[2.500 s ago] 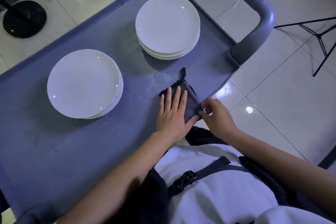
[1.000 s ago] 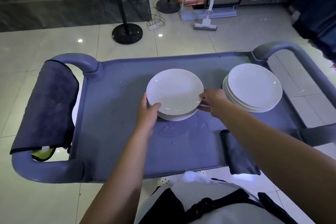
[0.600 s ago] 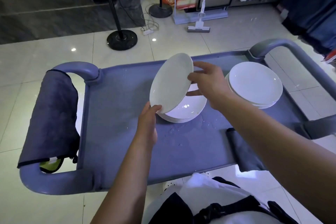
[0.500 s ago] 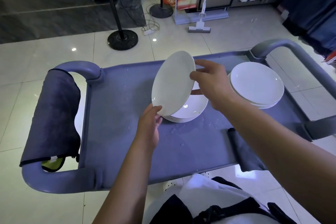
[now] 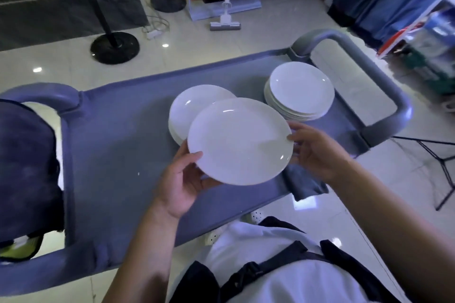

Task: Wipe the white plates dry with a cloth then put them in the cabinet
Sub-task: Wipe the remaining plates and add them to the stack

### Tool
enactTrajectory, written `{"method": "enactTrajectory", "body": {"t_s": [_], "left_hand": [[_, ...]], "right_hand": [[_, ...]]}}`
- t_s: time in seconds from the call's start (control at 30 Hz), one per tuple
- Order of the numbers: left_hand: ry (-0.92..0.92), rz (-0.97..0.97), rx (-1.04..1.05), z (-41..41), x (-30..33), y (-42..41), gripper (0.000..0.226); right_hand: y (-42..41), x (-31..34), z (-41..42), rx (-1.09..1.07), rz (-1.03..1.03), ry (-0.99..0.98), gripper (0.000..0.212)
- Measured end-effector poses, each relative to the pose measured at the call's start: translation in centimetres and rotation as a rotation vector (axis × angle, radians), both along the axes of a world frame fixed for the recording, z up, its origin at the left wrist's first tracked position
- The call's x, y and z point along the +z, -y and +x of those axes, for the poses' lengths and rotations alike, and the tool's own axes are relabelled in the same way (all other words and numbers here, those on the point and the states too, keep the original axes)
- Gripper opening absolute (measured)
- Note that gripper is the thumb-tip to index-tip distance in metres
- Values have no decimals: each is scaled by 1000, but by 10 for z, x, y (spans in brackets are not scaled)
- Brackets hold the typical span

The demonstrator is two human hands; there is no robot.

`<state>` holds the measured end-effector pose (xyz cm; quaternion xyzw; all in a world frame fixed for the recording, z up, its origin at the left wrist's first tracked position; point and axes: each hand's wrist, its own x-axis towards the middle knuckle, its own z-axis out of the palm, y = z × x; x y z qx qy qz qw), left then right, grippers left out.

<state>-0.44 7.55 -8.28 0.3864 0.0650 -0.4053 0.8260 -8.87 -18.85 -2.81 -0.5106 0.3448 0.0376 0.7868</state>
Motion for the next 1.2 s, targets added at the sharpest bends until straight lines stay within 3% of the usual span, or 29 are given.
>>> {"method": "enactTrajectory", "body": {"t_s": [0.1,0.23,0.3,0.43,0.53,0.63,0.8,1.0,1.2], "left_hand": [[71,45,-10,-7,3,9,51],[146,165,47,-15,8,18,57],[149,208,92,-14,11,18,59],[153,258,126,-7,18,11,59],[186,306,127,-4,23,9,57],[220,315,114,-7,28,10,59],[251,279,89,-15,31,6,65],[278,243,85,-17,30,9,66],[238,245,109,-18,26,18,74]], "right_hand": [[5,-17,-23,-78,-43,-22,29],[12,-56,-65,11,-859,-319,33],[8,-71,-85,198,-1097,-373,45],[-12,-111,-102,561,-1389,-391,66],[-21,-134,-98,595,-1566,-501,66],[-21,-142,-95,521,-1658,-481,58],[-4,-125,-94,395,-1518,-361,57],[24,-95,-103,108,-1159,-361,22],[64,-39,-80,-197,-370,-185,17]]}}
